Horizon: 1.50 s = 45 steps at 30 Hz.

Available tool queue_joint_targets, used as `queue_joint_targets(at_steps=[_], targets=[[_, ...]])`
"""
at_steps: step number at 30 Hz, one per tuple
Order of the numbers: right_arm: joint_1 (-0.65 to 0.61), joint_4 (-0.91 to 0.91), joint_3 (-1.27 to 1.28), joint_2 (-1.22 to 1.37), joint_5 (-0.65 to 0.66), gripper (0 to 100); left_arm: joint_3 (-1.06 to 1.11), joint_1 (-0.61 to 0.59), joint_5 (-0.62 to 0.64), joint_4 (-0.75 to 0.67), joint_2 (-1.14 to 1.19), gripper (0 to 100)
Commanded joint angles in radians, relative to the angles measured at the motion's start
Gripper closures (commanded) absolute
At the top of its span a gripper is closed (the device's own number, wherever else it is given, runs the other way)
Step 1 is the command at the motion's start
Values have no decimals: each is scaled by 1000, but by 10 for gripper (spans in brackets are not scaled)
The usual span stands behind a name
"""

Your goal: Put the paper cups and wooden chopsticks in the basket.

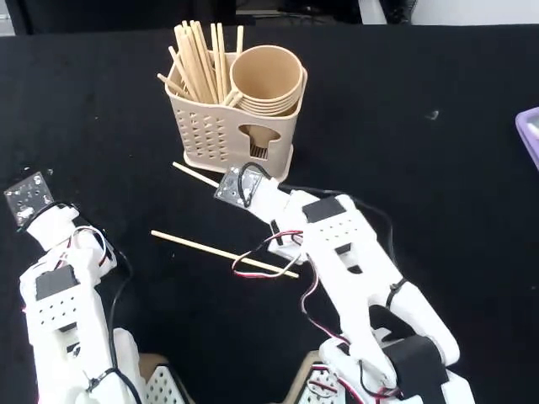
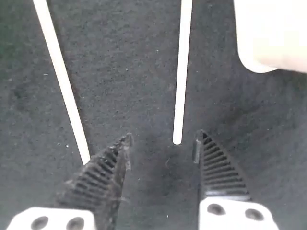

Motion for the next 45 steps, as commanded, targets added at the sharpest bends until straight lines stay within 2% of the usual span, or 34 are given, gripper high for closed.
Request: queue_joint_targets(at_steps=[1,10,14,19,21,23,24,25,31,39,45], targets=[[20,-46,-12,10,20,797,-18,-7,3,-17,-18,866],[23,-149,18,108,18,797,-16,-7,3,-17,-18,866],[69,-222,16,171,18,797,-16,-7,3,-17,-18,866],[75,-190,22,202,21,800,-18,-7,3,-17,-18,866],[75,-163,21,202,38,853,-18,-7,3,-17,-18,866],[74,-160,19,202,64,968,-18,-7,3,-17,-18,866],[74,-158,18,200,61,994,-18,-7,3,-17,-18,866],[75,-153,16,196,58,972,-18,-7,3,-17,-18,866],[66,-100,68,30,57,988,-18,-7,3,-17,-18,866],[-91,26,229,-271,54,988,-19,-5,3,-17,-18,866],[-84,23,268,-231,54,987,-18,-7,3,-17,-18,866]])
